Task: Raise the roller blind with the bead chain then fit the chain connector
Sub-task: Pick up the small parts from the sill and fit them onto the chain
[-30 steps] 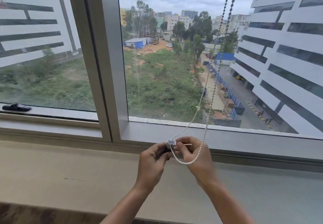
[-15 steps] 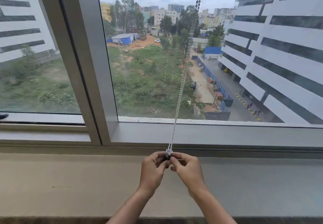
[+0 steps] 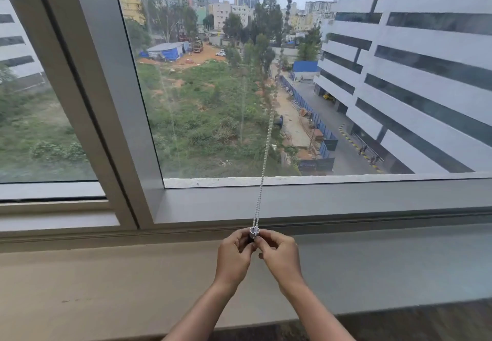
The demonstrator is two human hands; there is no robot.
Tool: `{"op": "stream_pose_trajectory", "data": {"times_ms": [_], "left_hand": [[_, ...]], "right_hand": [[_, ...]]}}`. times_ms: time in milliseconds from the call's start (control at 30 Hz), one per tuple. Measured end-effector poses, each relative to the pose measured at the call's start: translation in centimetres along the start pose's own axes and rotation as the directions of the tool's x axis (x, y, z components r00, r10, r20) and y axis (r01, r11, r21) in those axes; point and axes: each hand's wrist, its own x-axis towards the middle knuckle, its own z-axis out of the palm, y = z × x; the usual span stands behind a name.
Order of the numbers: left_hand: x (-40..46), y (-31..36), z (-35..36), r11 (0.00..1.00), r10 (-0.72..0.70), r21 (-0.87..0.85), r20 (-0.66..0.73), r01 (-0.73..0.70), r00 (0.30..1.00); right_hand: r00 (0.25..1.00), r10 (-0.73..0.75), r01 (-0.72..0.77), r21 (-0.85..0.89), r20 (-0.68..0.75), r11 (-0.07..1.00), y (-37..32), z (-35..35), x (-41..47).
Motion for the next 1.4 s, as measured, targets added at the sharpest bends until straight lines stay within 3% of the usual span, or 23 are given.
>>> {"op": "stream_pose_trajectory", "data": {"times_ms": [533,1133,1400], "left_hand": [[1.9,0.2,0.3,0.997,0.081,0.018,0.007,-0.081,0.997],[1.4,1.1,0.1,0.998,0.042,0.055,-0.011,-0.042,0.999],[-0.2,1.4,-0.5,0.971,0.096,0.223,-0.017,-0.09,0.995]], "right_hand": [[0.998,-0.026,0.026,0.009,-0.059,1.0,1.2,0.9,2.9],[0.994,-0.098,0.097,-0.04,-0.044,0.995,0.1,0.1,2.2],[0.993,-0.119,0.118,-0.077,-0.017,0.99,0.0,-1.0,1.7]]}}
